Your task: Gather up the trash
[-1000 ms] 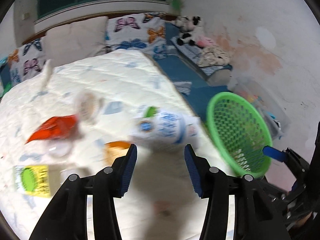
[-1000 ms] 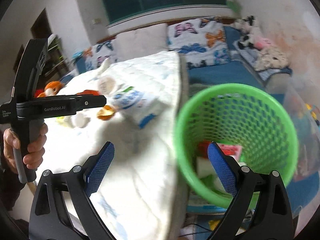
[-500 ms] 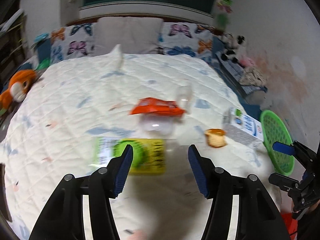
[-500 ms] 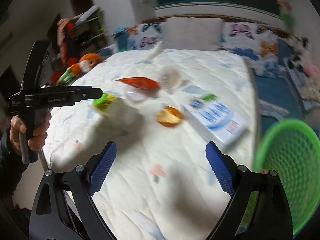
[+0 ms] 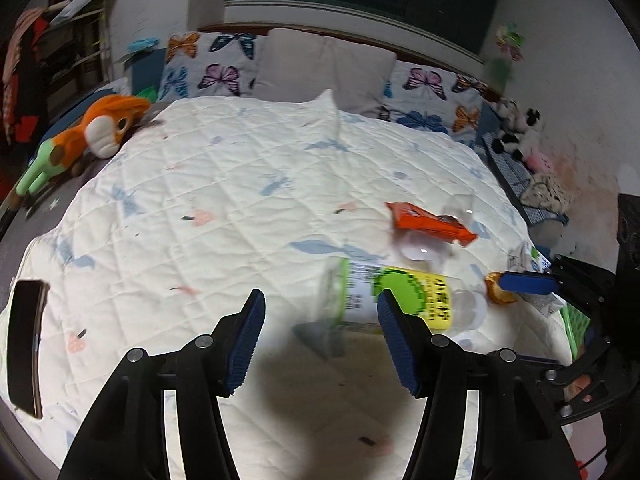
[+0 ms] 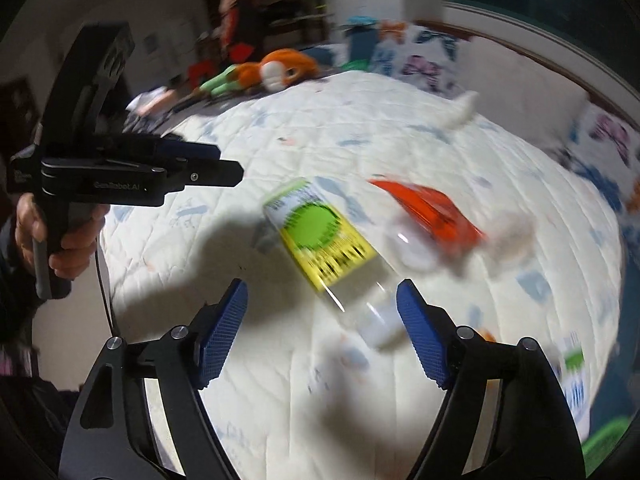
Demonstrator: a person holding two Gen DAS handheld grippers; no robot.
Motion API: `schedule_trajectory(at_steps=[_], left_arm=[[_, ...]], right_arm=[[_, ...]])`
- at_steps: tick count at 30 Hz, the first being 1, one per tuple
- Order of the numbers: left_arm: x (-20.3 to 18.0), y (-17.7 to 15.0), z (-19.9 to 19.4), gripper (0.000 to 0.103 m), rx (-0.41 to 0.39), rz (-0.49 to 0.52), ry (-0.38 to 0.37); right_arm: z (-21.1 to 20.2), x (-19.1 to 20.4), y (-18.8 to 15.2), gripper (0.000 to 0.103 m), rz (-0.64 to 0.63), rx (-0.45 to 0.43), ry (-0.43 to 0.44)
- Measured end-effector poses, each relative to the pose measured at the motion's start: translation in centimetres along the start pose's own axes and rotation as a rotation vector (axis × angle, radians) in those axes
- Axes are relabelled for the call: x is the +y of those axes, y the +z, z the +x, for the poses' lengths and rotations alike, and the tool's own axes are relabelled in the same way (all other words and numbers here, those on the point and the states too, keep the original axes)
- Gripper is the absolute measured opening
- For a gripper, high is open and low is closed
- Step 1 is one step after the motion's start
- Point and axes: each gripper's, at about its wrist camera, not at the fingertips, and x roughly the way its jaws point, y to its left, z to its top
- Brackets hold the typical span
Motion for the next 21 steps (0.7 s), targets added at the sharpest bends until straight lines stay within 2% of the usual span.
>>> schedule_trajectory(at_steps=[7, 18, 20, 21], left_arm=[[2.1, -0.2, 0.2, 0.057, 0.010, -0.047, 0.014], [4.1, -0.3, 1.2, 0.057, 0.030, -0.089, 0.016], [4.1, -0.4, 1.5, 0.057, 0.035, -0.093, 0.014], [4.1, -0.4, 1.7, 0.057, 0.038, -0.094, 0.014]], right_arm=[[4.5, 0.7, 2.6, 0.076, -0.111, 0.060, 0.037], [9.0, -0.6, 3.8, 0.077, -0.158, 0.147, 0.099], [9.7, -0.6, 3.7, 0.074, -0.154, 0.163, 0.106], [10.0, -0.6, 3.5, 0.070, -0.154, 0.170, 0.101]])
